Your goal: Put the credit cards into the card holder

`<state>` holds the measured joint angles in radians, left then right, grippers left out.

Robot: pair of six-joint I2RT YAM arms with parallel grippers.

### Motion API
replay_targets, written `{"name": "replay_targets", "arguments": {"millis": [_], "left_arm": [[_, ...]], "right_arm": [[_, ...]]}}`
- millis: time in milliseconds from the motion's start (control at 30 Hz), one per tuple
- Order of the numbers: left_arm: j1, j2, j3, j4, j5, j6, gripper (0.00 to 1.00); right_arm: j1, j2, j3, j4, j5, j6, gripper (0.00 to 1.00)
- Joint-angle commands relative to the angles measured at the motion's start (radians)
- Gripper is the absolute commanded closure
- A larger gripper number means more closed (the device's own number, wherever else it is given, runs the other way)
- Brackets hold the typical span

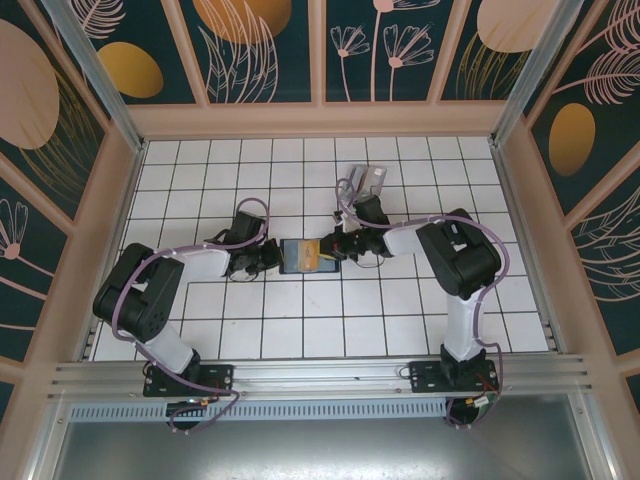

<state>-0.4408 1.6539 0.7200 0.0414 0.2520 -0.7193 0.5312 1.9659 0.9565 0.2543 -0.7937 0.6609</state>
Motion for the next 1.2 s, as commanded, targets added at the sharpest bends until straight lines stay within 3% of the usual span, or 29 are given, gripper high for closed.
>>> {"name": "replay_targets", "arguments": {"millis": [0,133,300,767,1000,1167], "left_arm": [[-0.004,-0.004,-0.015,-0.006,-0.029,-0.016,0.91],[-0.004,0.004,-0.005,-0.003,-0.015,-0.016,0.92],[-0.004,-0.001,-0.007,-0.001,-0.007,-0.019,0.92],[-0.004,-0.039,-0.026,0.004,0.012,-0.029,0.93],[-0.004,-0.036,-0.031,0.007,0.008,-0.023,0.93],[-0.004,-0.047,-0.033,-0.01,-0.011,-0.005,0.94]], "right_arm": [[0.01,-0.007,0.015,-0.083,-0.024,-0.051,1.0],[0.031,0.043,0.063,-0.111,-0.052,-0.071,1.0],[0.046,0.061,0.059,-0.014,-0.032,0.006,1.0],[0.119,0.032,-0.054,0.345,0.159,0.3,1.0],[0.139,0.08,0.0,0.292,0.135,0.269,0.93],[0.139,0.053,0.056,0.109,0.173,0.156,0.83]]}}
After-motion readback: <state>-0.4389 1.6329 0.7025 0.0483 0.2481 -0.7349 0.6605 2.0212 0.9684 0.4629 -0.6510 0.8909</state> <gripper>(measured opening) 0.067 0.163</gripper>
